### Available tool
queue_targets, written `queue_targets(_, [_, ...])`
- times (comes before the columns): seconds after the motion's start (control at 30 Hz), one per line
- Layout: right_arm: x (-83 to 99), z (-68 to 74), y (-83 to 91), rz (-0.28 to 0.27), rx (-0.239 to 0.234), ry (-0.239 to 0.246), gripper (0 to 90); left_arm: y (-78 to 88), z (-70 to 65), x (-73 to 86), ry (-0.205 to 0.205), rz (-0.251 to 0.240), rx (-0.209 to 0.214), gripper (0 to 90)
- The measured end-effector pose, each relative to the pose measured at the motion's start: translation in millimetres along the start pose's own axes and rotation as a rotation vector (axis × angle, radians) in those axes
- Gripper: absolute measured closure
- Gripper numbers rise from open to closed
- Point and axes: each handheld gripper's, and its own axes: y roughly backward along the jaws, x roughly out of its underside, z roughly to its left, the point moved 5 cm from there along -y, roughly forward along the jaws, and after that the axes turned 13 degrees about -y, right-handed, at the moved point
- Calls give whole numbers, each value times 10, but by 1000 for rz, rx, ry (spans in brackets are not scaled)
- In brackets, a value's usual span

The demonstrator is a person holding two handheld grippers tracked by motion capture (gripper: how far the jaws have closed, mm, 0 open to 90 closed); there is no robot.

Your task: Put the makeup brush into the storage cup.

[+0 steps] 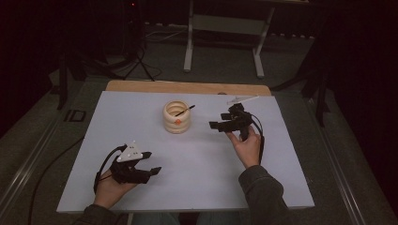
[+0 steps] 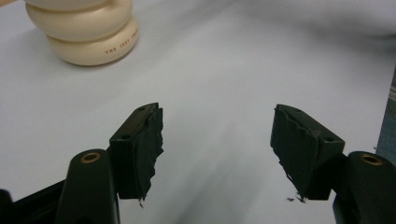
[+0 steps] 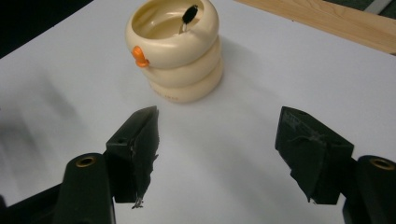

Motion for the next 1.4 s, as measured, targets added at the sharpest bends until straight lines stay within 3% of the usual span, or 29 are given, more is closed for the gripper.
queue_targets(0.47, [116,-20,126,-11,-7,14,292,6,21,8,9,-2,-6,330])
queue_targets(1.4, [416,-190,353,-17,-2,-7,293,21,33,8,15,0,-13,322])
